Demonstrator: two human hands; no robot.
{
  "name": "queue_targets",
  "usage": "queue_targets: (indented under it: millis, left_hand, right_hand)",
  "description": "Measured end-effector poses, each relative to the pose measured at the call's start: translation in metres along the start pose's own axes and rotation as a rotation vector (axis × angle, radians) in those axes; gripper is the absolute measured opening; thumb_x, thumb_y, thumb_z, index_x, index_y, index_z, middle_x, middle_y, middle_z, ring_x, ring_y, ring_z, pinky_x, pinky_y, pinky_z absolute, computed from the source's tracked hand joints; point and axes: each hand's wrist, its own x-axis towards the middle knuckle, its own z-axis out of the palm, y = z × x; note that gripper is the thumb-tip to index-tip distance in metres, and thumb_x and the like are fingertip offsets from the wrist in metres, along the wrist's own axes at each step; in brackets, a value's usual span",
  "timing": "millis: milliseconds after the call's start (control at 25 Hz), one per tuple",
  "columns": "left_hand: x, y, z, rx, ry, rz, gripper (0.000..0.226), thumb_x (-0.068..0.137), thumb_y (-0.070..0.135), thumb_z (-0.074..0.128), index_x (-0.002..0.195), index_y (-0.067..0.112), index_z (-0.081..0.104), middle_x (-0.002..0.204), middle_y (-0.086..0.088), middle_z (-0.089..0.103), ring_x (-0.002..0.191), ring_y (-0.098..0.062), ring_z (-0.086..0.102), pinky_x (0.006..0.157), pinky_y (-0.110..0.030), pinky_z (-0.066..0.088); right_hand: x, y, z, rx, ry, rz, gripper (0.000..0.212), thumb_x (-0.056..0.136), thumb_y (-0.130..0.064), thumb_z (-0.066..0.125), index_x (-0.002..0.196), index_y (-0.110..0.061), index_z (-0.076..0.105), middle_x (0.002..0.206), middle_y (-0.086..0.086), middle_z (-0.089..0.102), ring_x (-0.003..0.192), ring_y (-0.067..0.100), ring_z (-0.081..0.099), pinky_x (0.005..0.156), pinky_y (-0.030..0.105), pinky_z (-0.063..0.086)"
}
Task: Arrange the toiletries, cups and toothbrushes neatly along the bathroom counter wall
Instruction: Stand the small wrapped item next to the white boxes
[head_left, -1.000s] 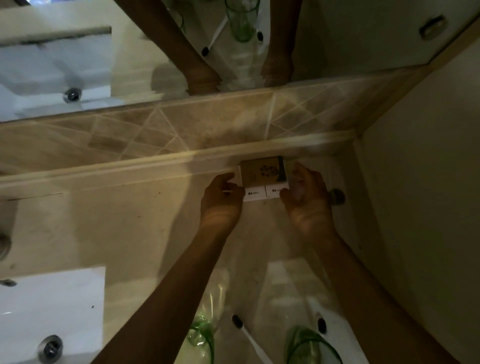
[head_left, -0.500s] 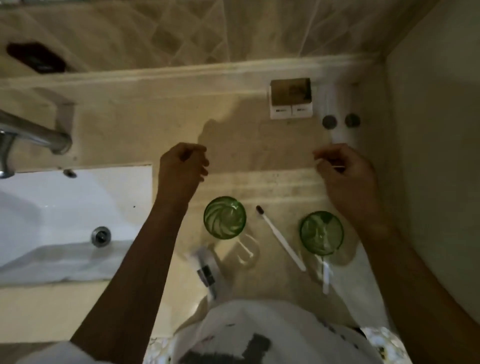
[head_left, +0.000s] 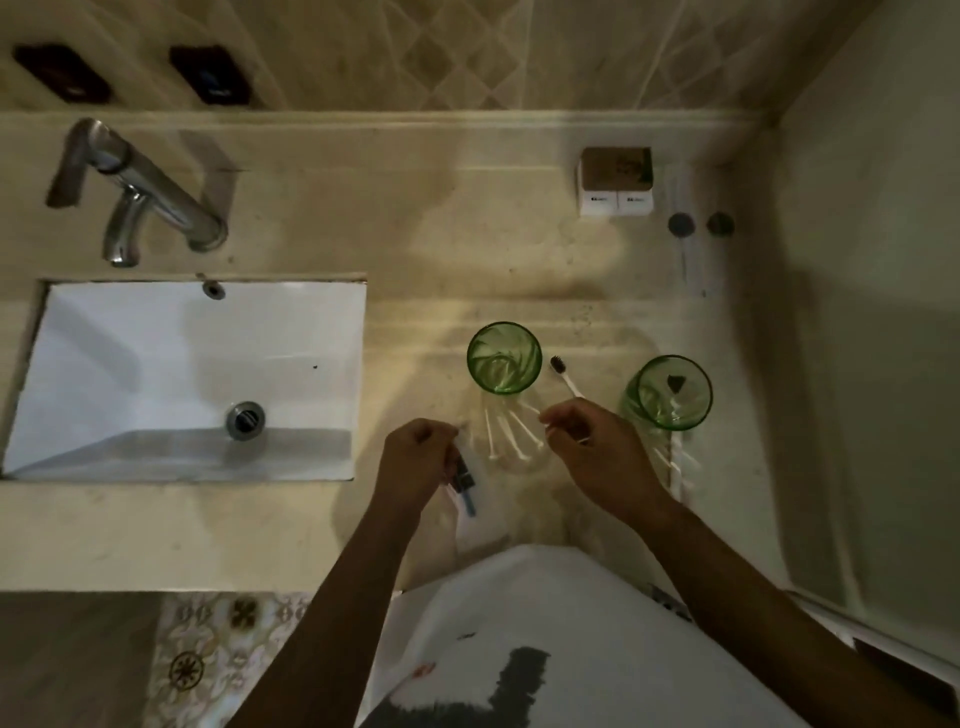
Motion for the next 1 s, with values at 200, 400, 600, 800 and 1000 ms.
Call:
queue_targets:
  millis: [200, 400, 600, 800, 1000]
  left_hand:
    - [-0.009, -0.005, -0.01, 0.009, -0.002, 0.033, 0.017, 0.093, 0.01, 0.057, 0.085, 0.008, 0.072, 0.069, -0.011, 0.069, 0.058, -0.02, 0.062, 0.053, -0.029, 0.048]
    - [-0.008, -0.005, -0.013, 0.014, 0.003, 0.033, 0.016, 0.093, 0.01, 0.058, 0.089, 0.005, 0.072, 0.073, -0.015, 0.07, 0.06, -0.021, 0.062, 0.055, -0.031, 0.048]
    - [-0.004, -0.016, -0.015, 0.064, 0.034, 0.028, 0.012, 0.092, 0.013, 0.058, 0.09, 0.009, 0.069, 0.08, -0.017, 0.073, 0.063, -0.024, 0.065, 0.063, -0.039, 0.055]
    - [-0.003, -0.032, -0.019, 0.093, 0.113, -0.06, 0.015, 0.086, 0.011, 0.06, 0.098, 0.003, 0.058, 0.079, -0.017, 0.072, 0.065, -0.029, 0.069, 0.072, -0.05, 0.062]
    - [-0.007, -0.03, -0.017, -0.027, 0.045, -0.152, 0.008, 0.088, 0.01, 0.064, 0.094, 0.005, 0.067, 0.086, -0.023, 0.074, 0.074, -0.037, 0.072, 0.079, -0.051, 0.062]
  right_hand:
    - [-0.005, 0.003, 0.002, -0.005, -0.004, 0.008, 0.018, 0.089, -0.012, 0.064, 0.09, -0.029, 0.07, 0.085, -0.004, 0.071, 0.072, 0.002, 0.061, 0.056, 0.006, 0.044]
    - [0.001, -0.002, 0.005, 0.018, -0.003, 0.019, 0.017, 0.089, -0.014, 0.061, 0.091, -0.028, 0.07, 0.085, -0.002, 0.071, 0.074, 0.013, 0.066, 0.056, 0.011, 0.045]
    - [0.003, 0.013, 0.01, -0.048, -0.072, 0.108, 0.015, 0.089, -0.018, 0.061, 0.094, -0.029, 0.07, 0.087, -0.006, 0.069, 0.077, 0.011, 0.066, 0.058, 0.014, 0.049]
    - [0.001, 0.021, 0.047, -0.122, -0.307, 0.17, 0.032, 0.088, -0.022, 0.063, 0.121, -0.022, 0.063, 0.106, -0.004, 0.067, 0.091, 0.015, 0.065, 0.074, 0.026, 0.052]
    - [0.001, 0.016, 0.078, 0.019, -0.326, 0.235, 0.039, 0.086, -0.021, 0.068, 0.124, -0.017, 0.058, 0.106, -0.002, 0.067, 0.095, 0.017, 0.066, 0.077, 0.031, 0.053]
